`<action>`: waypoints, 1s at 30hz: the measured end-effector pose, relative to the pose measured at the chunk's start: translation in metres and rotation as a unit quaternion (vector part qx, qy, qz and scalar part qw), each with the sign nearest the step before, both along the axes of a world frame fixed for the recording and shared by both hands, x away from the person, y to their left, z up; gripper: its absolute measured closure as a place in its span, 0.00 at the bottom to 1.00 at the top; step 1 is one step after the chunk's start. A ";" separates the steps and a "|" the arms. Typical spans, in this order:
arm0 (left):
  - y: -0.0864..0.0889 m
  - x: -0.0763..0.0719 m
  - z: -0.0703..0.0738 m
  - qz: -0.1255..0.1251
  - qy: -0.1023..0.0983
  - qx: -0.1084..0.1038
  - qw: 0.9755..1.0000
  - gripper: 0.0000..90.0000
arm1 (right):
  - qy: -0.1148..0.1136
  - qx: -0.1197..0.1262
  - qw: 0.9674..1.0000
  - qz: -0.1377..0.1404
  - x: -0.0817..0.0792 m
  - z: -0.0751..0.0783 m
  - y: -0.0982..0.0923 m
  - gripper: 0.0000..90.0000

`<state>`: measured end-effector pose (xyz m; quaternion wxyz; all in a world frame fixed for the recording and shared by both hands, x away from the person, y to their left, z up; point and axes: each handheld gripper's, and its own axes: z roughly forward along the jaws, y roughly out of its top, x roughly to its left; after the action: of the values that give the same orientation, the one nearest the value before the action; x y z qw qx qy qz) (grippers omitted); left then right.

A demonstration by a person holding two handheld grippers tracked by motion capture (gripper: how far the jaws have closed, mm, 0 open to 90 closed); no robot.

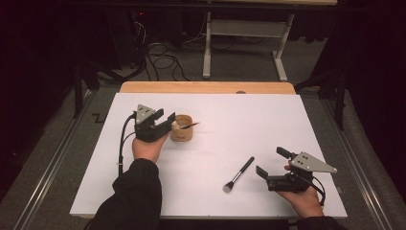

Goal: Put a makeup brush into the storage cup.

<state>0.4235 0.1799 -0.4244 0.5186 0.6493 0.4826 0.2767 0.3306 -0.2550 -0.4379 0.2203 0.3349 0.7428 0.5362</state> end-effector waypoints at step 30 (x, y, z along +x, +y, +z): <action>0.004 -0.059 -0.010 -0.029 0.015 0.022 0.999 0.18 | -0.001 -0.001 1.000 -0.003 -0.001 0.000 -0.001 0.00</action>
<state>0.3645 0.1834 -0.4344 0.5045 0.6781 0.4658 0.2621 0.3294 -0.2555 -0.4376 0.2229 0.3365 0.7420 0.5353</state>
